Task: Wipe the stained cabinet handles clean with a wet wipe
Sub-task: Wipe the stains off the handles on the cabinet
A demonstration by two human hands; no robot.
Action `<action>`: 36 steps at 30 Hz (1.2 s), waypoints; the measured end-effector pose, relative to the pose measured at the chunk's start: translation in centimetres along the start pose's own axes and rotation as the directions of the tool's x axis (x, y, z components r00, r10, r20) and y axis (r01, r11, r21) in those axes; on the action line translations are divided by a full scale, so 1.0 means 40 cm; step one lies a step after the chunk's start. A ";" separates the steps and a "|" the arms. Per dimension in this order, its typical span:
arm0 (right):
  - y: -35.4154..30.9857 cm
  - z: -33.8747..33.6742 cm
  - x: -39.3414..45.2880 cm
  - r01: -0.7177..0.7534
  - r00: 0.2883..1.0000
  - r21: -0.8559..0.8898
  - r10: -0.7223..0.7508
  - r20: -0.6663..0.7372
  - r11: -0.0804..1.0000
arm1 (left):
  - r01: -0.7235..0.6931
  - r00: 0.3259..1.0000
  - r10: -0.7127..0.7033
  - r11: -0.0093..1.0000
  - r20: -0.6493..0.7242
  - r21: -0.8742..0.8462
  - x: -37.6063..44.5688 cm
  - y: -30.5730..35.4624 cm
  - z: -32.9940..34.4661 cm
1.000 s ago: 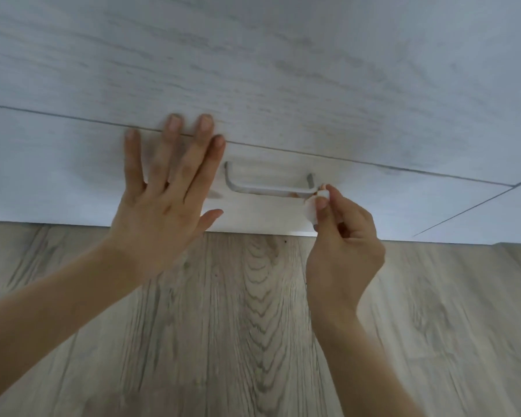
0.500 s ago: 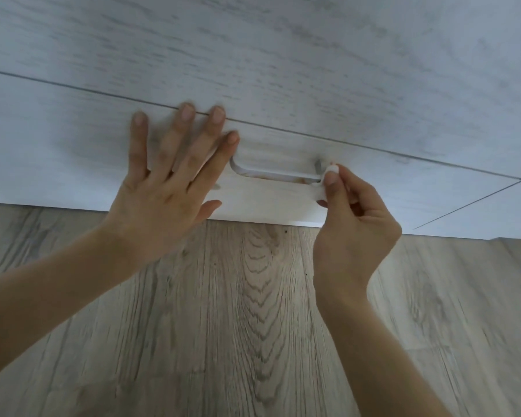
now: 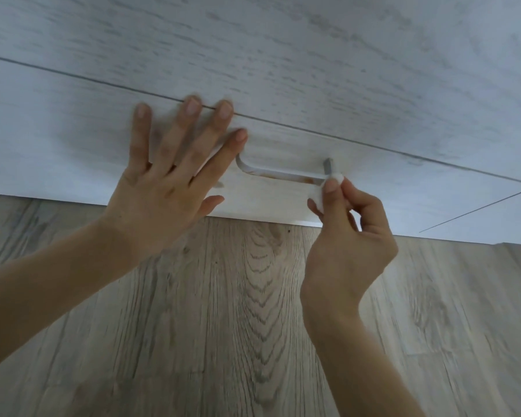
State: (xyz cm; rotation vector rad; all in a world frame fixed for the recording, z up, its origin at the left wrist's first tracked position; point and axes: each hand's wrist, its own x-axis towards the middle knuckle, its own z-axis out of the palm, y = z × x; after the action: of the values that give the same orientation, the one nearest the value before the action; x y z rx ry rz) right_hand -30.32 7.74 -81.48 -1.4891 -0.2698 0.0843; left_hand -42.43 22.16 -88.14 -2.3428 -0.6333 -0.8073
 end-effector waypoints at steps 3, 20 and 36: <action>-0.002 0.005 0.009 -0.028 0.999 0.049 0.029 -0.021 0.998 | -0.007 1.000 0.007 0.998 -0.013 0.055 0.003 -0.003 0.003; -0.015 0.011 -0.015 -0.032 0.999 0.077 0.032 0.007 0.997 | -0.014 0.999 0.017 0.997 -0.039 0.080 0.002 -0.008 0.013; -0.003 0.023 -0.046 0.047 0.999 0.055 -0.047 -0.003 0.997 | -0.093 0.995 0.098 0.987 -0.030 0.130 -0.017 -0.043 0.001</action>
State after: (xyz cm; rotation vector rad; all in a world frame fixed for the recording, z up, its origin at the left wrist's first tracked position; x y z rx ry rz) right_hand -32.34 8.21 -81.55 -1.4276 -0.2985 0.0526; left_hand -43.91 23.26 -87.99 -2.2193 -0.5370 -0.7418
